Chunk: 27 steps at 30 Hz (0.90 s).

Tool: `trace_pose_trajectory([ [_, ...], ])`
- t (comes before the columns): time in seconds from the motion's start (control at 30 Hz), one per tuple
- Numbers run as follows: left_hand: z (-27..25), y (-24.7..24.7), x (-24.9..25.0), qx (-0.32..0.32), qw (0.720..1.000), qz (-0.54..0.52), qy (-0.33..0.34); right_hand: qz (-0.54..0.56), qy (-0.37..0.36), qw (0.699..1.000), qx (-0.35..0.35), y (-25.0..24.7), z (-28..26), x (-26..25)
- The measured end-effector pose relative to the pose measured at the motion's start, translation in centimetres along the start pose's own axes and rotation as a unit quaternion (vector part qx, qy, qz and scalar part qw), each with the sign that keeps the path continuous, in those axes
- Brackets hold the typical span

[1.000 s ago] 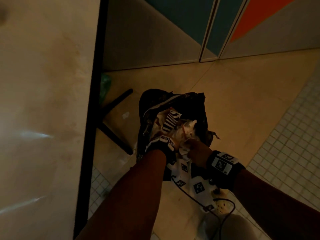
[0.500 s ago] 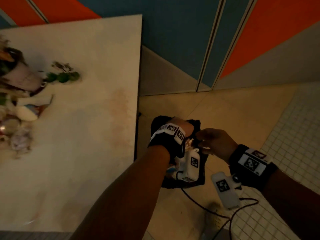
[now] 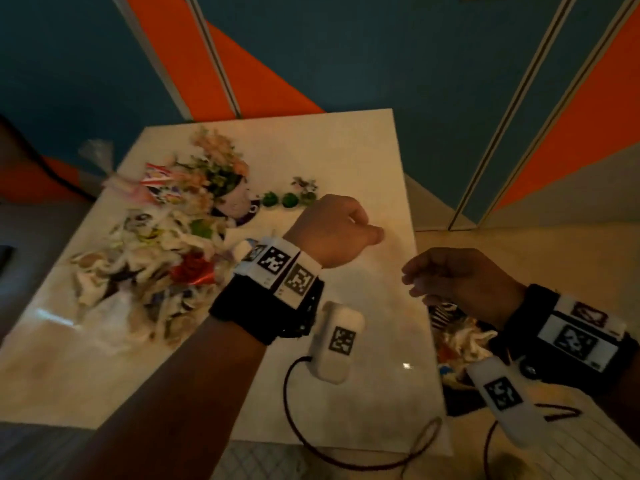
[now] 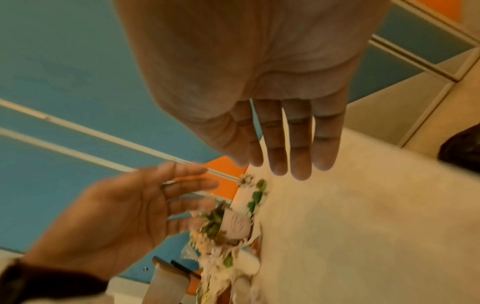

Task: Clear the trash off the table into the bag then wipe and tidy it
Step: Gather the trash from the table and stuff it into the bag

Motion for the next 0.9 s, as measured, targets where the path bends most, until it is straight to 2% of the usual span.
trace_pose_trajectory([
  [0.1,-2.1,-5.6,-5.8,0.013,0.999,0.024,-0.019,-0.034,-0.008,0.999,0.005,4.4,-0.2,-2.5],
  [0.23,-4.0,-11.4,-12.7,0.093,0.991,0.097,-0.027,-0.096,-0.026,0.995,-0.008,9.0,0.5,-5.5],
  [0.33,-5.0,-14.0,-17.1,0.127,0.982,0.133,-0.045,-0.171,-0.063,0.982,-0.04,11.3,1.9,-7.3],
  [0.43,-5.7,-15.4,-20.6,0.126,0.979,0.139,-0.078,-0.211,-0.066,0.974,-0.056,12.8,4.0,-8.5],
  [0.57,-6.1,-15.6,-23.3,0.12,0.982,0.127,-0.069,-0.217,-0.015,0.975,-0.052,13.5,7.1,-8.8],
  [0.7,-6.7,-15.9,-23.8,0.118,0.984,0.129,-0.045,-0.176,0.04,0.983,-0.027,13.1,9.6,-8.6],
  [0.9,-8.4,-16.1,-25.3,0.104,0.985,0.135,-0.038,-0.165,0.084,0.983,-0.005,12.9,12.1,-8.7],
])
Point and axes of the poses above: each hand's wrist, its own z-axis towards the middle knuckle, its own y-axis out of the palm, x = y × z, the point moved 2 cm from there along z, towards the middle knuckle, and after that the axes turned 4 degrees about -y, right-handed, at the moved point
